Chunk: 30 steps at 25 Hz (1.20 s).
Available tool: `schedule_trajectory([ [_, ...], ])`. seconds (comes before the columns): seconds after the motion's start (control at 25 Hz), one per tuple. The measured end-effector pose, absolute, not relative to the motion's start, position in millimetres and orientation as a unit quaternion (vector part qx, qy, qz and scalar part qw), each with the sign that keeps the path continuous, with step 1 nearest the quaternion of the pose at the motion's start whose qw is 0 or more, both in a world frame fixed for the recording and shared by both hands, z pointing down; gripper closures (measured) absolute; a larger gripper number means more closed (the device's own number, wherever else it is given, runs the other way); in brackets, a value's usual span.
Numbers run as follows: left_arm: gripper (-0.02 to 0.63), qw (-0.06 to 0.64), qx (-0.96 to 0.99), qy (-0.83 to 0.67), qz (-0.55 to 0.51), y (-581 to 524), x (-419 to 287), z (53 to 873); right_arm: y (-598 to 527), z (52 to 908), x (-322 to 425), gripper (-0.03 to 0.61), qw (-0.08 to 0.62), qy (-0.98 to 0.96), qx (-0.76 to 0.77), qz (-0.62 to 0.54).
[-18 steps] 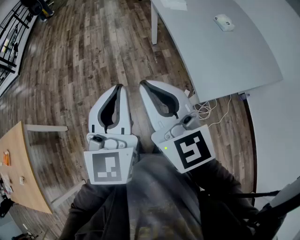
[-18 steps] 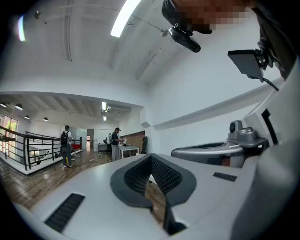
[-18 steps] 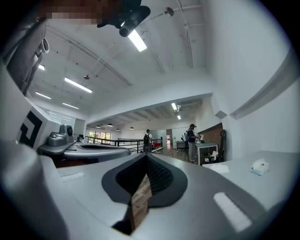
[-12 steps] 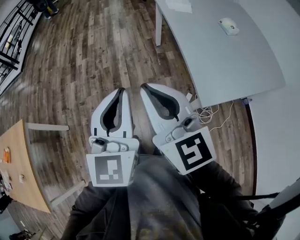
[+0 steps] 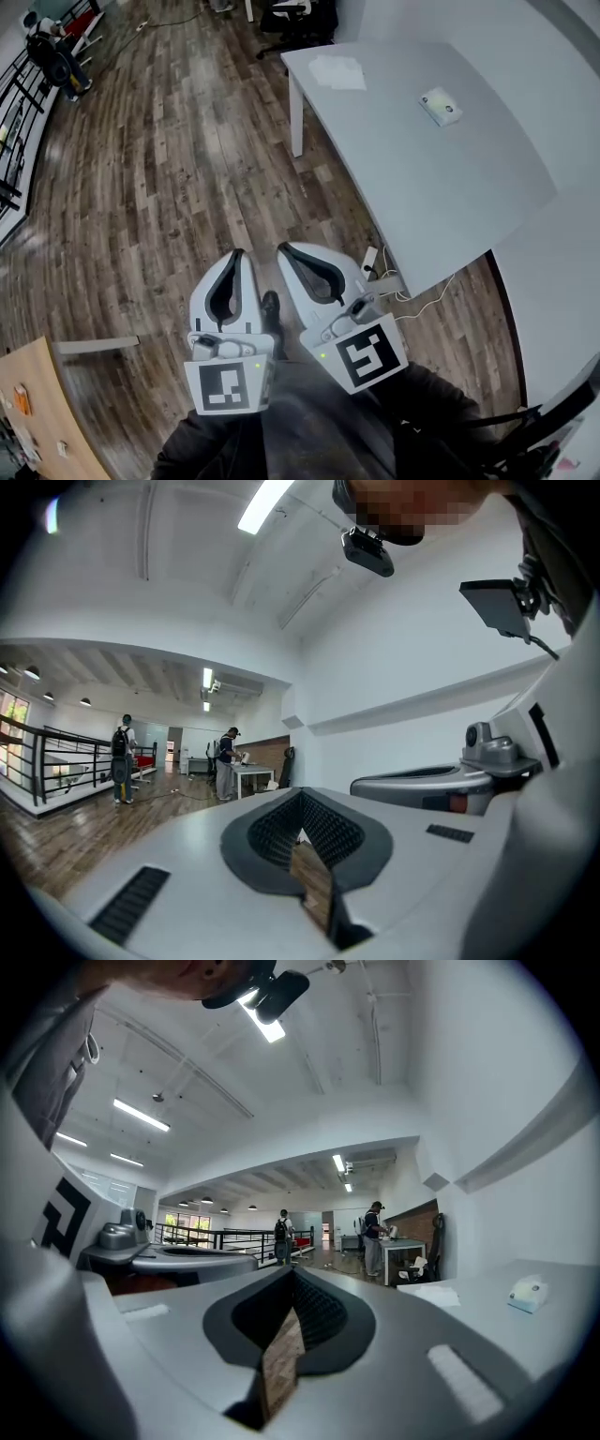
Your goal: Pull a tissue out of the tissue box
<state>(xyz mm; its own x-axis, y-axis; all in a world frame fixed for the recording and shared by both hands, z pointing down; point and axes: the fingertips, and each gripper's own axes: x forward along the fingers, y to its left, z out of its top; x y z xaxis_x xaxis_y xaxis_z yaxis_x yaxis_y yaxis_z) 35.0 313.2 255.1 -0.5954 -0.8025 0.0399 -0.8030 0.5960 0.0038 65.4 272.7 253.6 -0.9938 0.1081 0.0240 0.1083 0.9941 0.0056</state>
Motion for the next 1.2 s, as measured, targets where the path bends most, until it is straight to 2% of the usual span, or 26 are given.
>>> schedule_trajectory([
  [0.24,0.612,0.013,0.518,-0.855,0.004,262,-72,245,226,241,-37,0.577,0.010,-1.000,0.017,-0.009],
  [0.44,0.612,0.018,0.554,-0.832,-0.006,221,-128,238,182,226,-85,0.577,0.012,-0.997,0.080,-0.012],
  [0.84,0.612,0.031,0.661,-0.750,0.001,56,-160,265,14,234,-100,0.577,0.006,-0.972,0.232,-0.014],
  [1.2,0.612,0.055,0.754,-0.655,0.027,-139,-143,290,-150,281,-93,0.577,0.034,-0.945,0.325,0.026],
])
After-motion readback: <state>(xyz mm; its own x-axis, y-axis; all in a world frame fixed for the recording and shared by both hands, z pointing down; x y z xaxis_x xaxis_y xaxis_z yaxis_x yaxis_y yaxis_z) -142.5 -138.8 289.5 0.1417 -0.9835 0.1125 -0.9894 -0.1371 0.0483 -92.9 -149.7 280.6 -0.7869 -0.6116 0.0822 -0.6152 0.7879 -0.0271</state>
